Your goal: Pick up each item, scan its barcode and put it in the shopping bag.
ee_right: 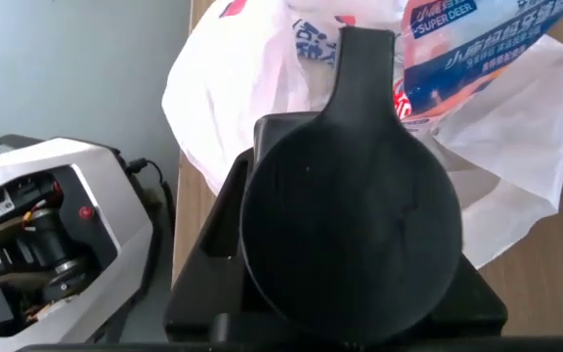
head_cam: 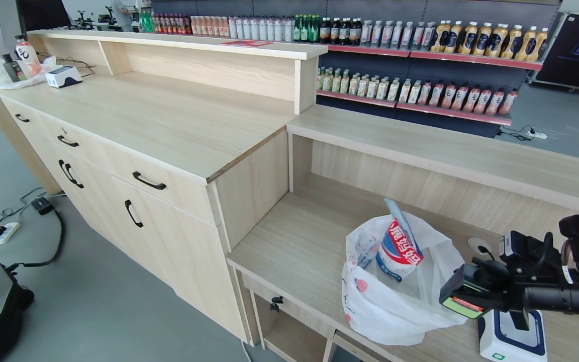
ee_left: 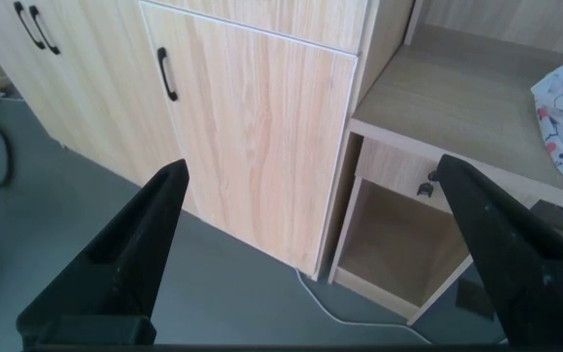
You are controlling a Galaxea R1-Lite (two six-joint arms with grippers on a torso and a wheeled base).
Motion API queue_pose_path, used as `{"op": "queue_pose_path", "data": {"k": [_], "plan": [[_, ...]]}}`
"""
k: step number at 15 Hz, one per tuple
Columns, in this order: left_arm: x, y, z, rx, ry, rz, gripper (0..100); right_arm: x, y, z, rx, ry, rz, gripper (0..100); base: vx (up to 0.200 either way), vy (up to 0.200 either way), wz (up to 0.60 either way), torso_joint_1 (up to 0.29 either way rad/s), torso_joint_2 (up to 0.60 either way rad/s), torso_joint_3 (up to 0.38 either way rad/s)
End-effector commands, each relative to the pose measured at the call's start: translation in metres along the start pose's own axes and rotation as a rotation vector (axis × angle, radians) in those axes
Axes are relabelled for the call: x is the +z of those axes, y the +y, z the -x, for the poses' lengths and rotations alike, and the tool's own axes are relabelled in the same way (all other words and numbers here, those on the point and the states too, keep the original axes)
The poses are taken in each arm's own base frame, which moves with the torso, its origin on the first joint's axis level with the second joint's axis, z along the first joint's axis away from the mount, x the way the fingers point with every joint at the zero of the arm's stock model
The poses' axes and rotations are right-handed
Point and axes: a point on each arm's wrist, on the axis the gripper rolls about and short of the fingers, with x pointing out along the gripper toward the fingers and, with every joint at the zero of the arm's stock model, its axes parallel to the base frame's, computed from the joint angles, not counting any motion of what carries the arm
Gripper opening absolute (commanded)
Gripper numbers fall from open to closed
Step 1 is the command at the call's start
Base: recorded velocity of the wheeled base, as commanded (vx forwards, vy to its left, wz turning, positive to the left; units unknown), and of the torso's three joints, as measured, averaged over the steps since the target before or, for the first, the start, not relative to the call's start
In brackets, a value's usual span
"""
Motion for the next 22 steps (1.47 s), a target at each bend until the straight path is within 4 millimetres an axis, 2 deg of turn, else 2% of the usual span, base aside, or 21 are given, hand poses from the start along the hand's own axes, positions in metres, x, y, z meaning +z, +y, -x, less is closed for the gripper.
{"op": "queue_pose_path", "data": {"k": [1,10,17,22], "plan": [[0.000,0.000,0.000,0.000,0.000,0.000,100,-0.011,-0.002,-0.009,0.031,0.017,-0.016,0,0.000,0.000,0.00,0.000,0.00,0.000],[0.000,0.000,0.000,0.000,0.000,0.000,100,-0.033,-0.018,-0.037,0.126,-0.049,-0.005,0,0.000,0.000,0.00,0.000,0.00,0.000],[0.000,0.000,0.000,0.000,0.000,0.000,100,-0.034,-0.033,-0.056,0.124,-0.104,0.067,0,0.000,0.000,0.00,0.000,0.00,0.000],[0.000,0.000,0.000,0.000,0.000,0.000,100,-0.038,-0.032,-0.070,0.148,-0.112,0.084,0,0.000,0.000,0.00,0.000,0.00,0.000]]}}
